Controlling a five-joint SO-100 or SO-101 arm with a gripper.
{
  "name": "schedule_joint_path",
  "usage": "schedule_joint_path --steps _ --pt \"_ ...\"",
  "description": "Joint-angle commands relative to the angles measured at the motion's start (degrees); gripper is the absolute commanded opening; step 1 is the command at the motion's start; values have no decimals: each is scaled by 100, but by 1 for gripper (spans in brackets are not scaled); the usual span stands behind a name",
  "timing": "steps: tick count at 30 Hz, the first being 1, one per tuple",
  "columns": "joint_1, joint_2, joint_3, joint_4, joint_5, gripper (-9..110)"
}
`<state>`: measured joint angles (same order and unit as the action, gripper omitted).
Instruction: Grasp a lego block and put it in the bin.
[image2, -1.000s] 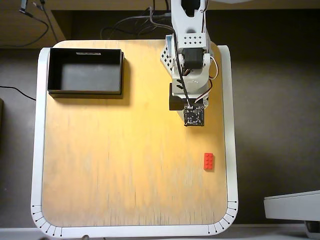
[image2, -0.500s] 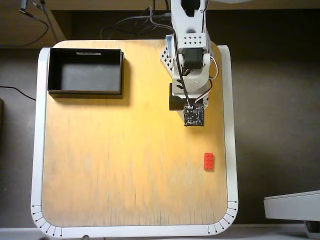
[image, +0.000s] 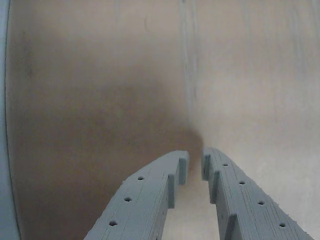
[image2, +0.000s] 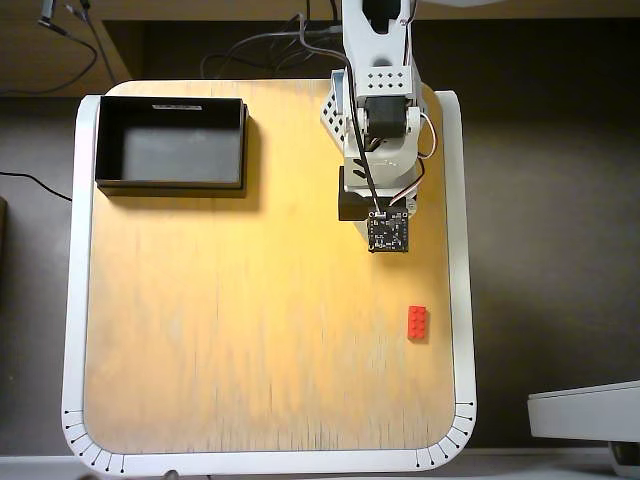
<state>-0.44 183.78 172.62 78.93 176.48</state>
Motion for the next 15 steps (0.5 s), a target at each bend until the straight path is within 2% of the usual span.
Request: schedule_joint_path --steps 1,11,15 --pt "-123 510 923 105 0 0" --pt "-158 404 923 79 70 0" --pt "-185 -264 923 -633 650 0"
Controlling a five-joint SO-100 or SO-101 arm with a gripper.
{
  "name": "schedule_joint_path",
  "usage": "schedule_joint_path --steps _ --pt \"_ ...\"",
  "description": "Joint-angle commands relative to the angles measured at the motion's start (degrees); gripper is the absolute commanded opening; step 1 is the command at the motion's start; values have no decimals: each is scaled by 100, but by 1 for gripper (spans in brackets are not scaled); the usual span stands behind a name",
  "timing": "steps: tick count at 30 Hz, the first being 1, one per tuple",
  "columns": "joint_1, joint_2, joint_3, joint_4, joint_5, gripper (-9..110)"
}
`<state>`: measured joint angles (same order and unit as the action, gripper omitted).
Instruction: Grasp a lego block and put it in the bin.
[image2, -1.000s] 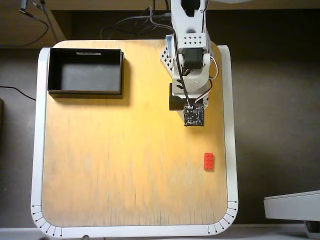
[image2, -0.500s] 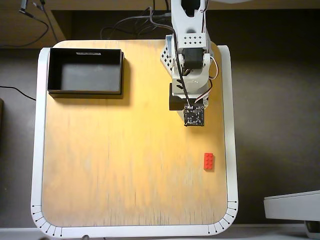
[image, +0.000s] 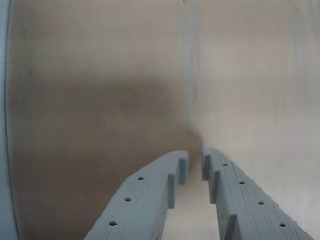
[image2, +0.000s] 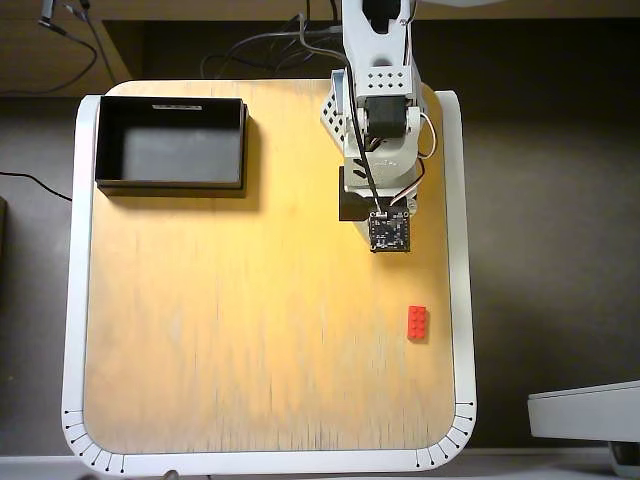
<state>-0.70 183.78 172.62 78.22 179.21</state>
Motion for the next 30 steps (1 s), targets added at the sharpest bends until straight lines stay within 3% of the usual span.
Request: schedule_joint_path --steps 1,8,16,25,30 --pt "-141 -510 923 -844 352 0" --pt "-18 -1749 721 -2584 18 0" --pt "202 -2883 -861 -2716 -343 1" --pt "457 -4465 -4184 -642 -422 2" --pt "624 -4966 -5484 -264 -422 3"
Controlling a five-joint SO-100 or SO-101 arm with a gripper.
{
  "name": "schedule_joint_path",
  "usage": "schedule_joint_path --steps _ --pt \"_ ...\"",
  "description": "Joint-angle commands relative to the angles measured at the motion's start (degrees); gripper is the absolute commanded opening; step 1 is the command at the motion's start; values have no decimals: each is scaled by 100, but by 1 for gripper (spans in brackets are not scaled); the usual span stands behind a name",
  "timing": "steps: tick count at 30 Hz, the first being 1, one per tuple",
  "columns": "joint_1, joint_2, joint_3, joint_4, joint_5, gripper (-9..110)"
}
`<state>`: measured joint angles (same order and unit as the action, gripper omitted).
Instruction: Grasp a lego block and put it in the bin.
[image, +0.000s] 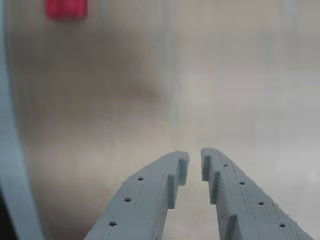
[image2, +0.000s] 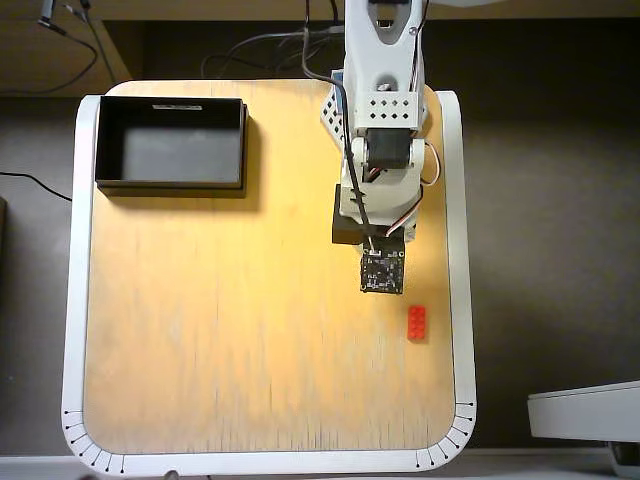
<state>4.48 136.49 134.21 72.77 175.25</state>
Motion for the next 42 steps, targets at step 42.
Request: schedule_joint_path --steps 42 --pt "-1441 -3287 -2584 -1477 -1099 27"
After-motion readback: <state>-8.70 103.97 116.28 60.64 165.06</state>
